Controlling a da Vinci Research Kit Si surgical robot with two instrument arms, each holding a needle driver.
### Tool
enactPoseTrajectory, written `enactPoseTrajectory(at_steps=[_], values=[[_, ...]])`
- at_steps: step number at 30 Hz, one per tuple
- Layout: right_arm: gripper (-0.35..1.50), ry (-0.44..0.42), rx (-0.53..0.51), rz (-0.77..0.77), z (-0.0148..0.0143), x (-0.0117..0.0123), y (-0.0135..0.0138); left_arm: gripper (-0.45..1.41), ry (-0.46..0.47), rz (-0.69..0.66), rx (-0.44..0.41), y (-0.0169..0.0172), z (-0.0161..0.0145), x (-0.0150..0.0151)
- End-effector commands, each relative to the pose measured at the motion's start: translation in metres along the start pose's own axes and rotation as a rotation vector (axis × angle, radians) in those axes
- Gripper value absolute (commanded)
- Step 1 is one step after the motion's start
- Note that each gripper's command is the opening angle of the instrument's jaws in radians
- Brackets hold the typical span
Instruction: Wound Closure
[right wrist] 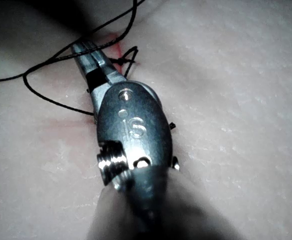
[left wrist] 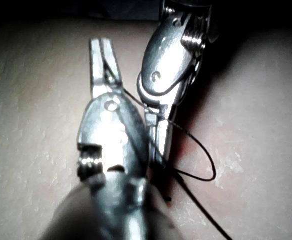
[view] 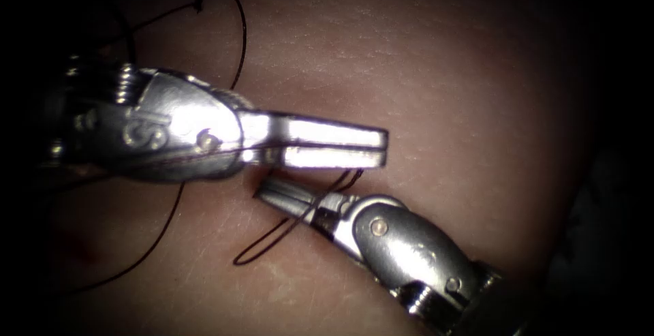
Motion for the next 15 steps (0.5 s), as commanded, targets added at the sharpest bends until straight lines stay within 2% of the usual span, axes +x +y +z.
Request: enactPoseTrajectory(at_steps=[1,10,15], values=[[-0.35,0.009,0.009,0.002,0.0009,-0.0006,-0.0008,-0.45,-0.013,-0.008,-0.002,0.0002,0.0008,-0.0012],[-0.35,0.075,0.04,-0.001,0.0011,-0.0001,-0.0022,-0.45,-0.07,-0.098,-0.046,-0.001,0.0021,-0.0066],[-0.35,0.14,0.061,0.002,0.0017,0.0002,-0.0029,-0.45,-0.081,-0.135,-0.044,-0.0018,0.0025,-0.0093]])
